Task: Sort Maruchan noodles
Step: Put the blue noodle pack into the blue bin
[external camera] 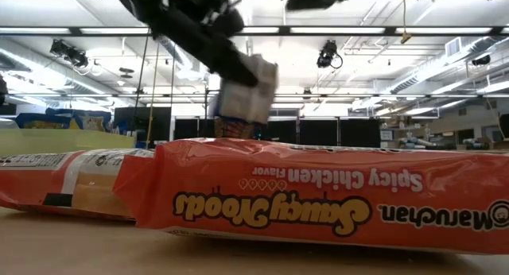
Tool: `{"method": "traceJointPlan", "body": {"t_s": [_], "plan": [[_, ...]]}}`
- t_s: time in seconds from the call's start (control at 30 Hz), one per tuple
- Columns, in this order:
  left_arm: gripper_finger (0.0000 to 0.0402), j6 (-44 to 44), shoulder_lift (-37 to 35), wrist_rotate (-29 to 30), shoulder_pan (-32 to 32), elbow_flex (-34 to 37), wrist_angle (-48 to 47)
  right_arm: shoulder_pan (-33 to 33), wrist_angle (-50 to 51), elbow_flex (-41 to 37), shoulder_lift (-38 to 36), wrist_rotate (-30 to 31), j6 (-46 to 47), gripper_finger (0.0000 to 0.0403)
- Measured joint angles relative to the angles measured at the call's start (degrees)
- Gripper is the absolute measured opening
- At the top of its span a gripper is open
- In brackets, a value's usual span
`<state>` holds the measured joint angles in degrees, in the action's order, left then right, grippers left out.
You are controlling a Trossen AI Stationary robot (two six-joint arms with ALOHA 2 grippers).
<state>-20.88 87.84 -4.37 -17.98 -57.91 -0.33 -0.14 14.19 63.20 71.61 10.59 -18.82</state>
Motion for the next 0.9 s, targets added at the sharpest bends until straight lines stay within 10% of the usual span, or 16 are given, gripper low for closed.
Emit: {"method": "traceJointPlan", "body": {"t_s": [0.4,0.63,0.9], "plan": [[0.0093,-9.3,-21.9,4.4,-20.3,0.2,-40.0,-1.7,-19.2,-23.1,-12.7,1.4,1.4,0.0211],[0.0092,-14.3,-22.2,8.3,-28.4,0.2,-46.8,-7.1,-46.6,-33.5,-4.4,-4.3,1.5,0.0211],[0.0092,-20.1,-17.6,11.3,-34.9,0.1,-49.2,-9.0,-52.7,-32.6,5.3,-4.7,-0.5,0.0211]]}}
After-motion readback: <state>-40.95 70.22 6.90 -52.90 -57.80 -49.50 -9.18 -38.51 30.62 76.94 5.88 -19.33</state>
